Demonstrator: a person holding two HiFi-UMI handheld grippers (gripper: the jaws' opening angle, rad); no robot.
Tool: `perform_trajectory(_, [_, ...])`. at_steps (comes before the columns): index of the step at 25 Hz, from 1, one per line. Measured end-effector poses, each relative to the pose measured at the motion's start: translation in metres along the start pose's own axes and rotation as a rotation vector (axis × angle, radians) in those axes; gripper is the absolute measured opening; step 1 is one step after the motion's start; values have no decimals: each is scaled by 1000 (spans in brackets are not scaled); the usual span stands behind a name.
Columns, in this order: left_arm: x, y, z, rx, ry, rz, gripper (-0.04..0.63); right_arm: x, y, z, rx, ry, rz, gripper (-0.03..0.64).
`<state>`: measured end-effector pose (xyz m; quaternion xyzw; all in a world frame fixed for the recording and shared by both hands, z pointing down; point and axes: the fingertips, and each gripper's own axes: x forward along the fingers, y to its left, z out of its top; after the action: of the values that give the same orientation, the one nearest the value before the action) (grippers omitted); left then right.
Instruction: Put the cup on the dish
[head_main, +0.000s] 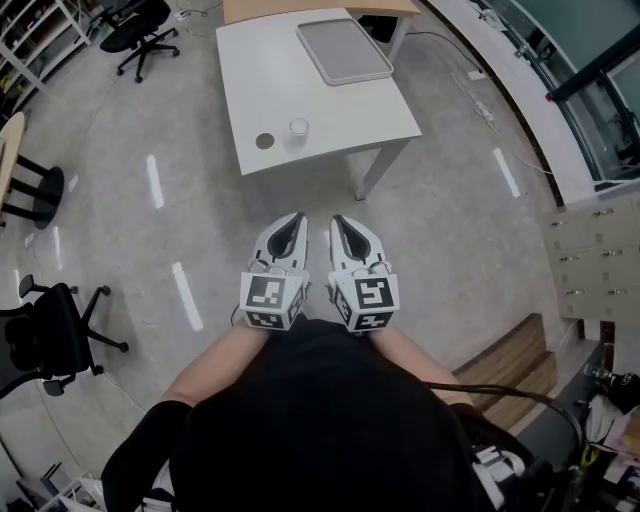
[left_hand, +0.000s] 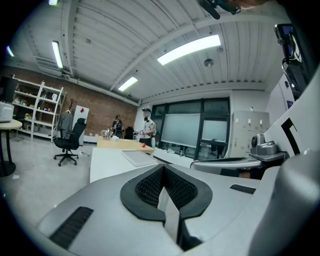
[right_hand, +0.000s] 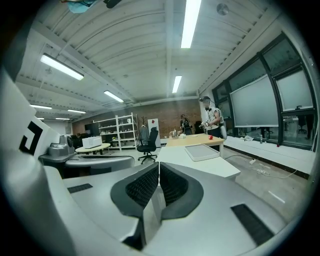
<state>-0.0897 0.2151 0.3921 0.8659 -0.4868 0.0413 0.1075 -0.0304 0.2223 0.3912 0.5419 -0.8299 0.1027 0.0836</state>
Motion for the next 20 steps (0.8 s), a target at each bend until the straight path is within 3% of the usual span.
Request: perform_trajectory(20, [-2,65,9,-32,-22,-4,6,50,43,12,-31,7,13,14])
